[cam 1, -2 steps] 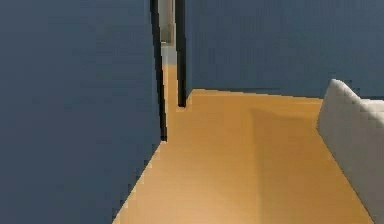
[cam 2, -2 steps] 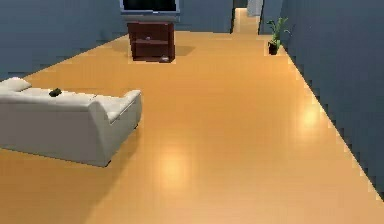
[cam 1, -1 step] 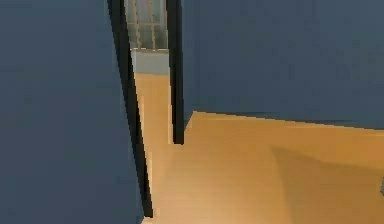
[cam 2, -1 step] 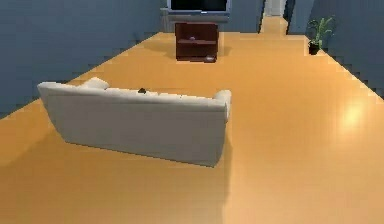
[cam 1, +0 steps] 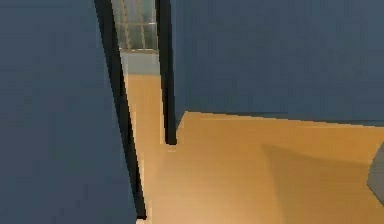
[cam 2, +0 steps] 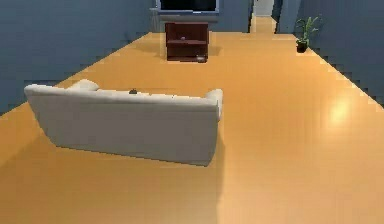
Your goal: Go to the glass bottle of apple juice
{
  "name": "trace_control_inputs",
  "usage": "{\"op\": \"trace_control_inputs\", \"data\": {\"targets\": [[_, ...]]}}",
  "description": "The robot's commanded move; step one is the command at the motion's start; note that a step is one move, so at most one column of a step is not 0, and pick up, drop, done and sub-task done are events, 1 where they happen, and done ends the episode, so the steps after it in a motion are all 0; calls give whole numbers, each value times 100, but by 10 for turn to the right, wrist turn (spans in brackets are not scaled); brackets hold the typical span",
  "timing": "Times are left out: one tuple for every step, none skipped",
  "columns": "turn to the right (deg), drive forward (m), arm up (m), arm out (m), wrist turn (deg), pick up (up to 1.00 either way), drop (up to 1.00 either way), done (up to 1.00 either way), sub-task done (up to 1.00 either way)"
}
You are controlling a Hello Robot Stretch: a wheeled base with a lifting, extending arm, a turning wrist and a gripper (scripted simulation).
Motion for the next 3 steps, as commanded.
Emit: {"op": "trace_control_inputs", "data": {"targets": [[90, 0, 0, 0, 0, 0, 0, 0, 0], [0, 100, 0, 0, 0, 0, 0, 0, 0], [120, 0, 0, 0, 0, 0, 0, 0, 0]]}}
